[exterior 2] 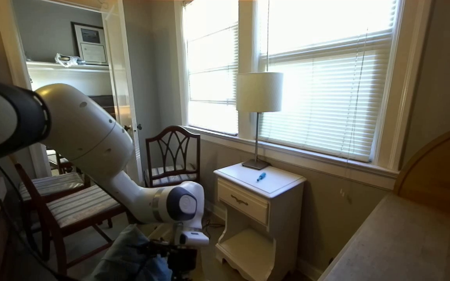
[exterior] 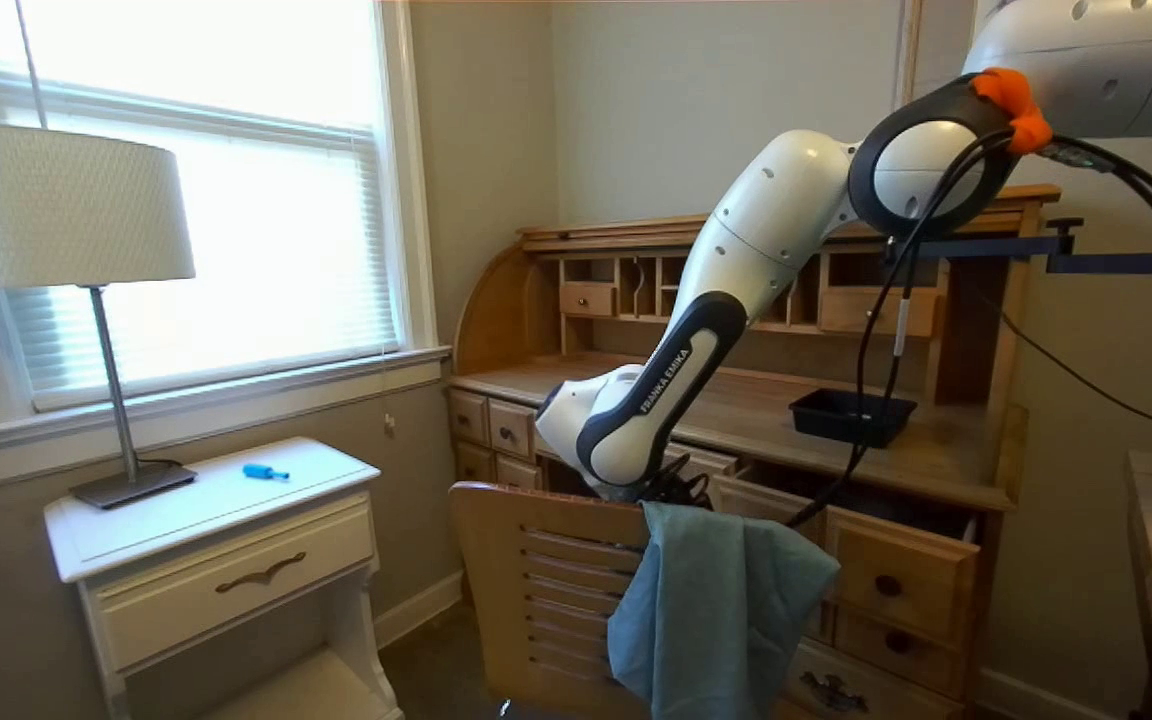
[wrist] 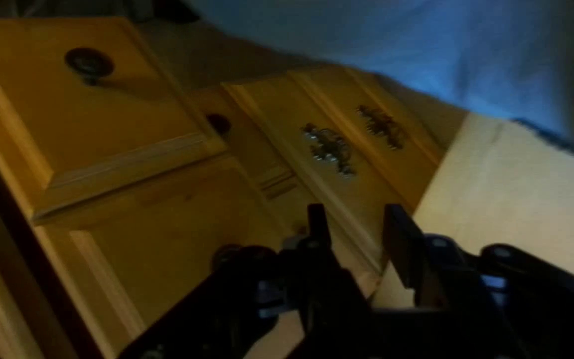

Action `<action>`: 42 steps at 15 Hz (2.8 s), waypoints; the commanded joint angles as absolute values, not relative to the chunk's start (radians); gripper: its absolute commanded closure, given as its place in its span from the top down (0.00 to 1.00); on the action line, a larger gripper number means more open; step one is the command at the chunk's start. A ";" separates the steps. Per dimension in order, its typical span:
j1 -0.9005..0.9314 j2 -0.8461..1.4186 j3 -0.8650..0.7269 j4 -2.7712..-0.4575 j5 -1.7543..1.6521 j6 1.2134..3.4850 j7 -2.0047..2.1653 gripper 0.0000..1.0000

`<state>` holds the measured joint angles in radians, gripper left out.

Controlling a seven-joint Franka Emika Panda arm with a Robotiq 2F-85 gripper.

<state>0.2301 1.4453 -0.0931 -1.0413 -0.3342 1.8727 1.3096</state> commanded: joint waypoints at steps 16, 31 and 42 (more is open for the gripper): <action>0.108 1.435 -0.134 -1.033 -0.276 1.922 1.389 1.00; 0.047 1.476 -0.127 -1.013 -0.192 1.744 1.526 0.59; 0.058 1.488 -0.125 -1.018 -0.218 1.787 1.546 0.00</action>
